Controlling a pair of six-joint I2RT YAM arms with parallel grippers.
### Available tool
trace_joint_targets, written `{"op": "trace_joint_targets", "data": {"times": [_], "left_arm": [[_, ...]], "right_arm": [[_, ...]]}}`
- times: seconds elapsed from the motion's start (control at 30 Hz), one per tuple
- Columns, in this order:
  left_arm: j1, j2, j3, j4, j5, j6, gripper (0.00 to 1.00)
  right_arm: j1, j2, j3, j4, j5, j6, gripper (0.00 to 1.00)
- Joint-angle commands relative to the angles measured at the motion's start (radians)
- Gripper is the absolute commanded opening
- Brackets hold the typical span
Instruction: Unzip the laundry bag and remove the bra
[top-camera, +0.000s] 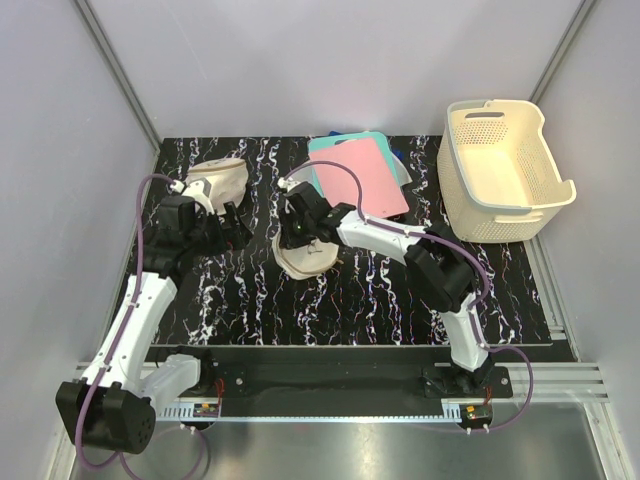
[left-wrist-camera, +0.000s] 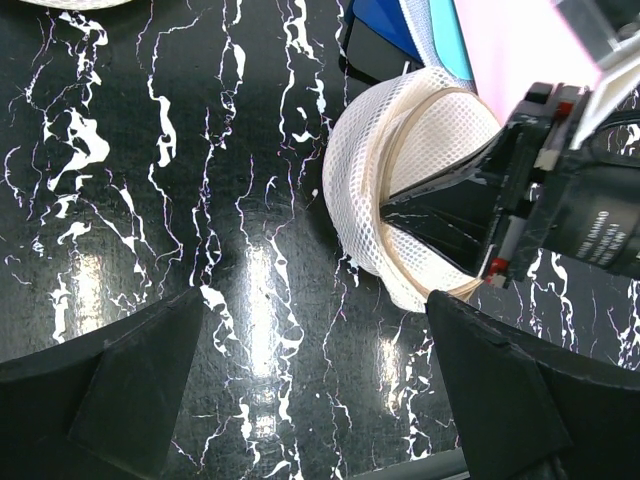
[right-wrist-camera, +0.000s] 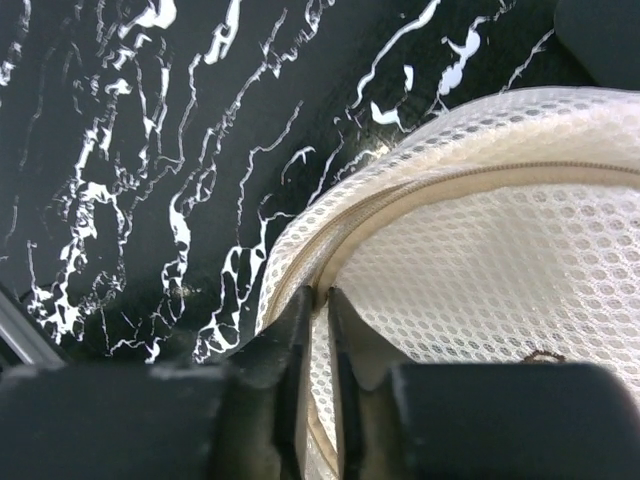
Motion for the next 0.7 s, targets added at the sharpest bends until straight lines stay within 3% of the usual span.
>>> {"op": "trace_joint_targets", "data": {"times": [0.0,0.1,0.43,0.67], "left_arm": [[0.007,-0.011,0.001,0.026,-0.004,0.017,0.99],[0.009,-0.012,0.001,0.028,-0.004,0.017,0.99],[0.012,-0.018,-0.006,0.031,-0.004,0.019,0.99],[-0.034,-0.021,-0.026,0.110,0.008,-0.078,0.93]], "right_arm": [[0.009,0.014,0.047,-0.041,0.019,-0.018,0.13],[0.009,0.008,0.047,-0.045,0.014,-0.019,0.00],[0.009,-0.128,0.016,-0.041,-0.011,-0.016,0.00],[0.009,-0.206,-0.041,-0.027,-0.021,-0.007,0.00]]}}
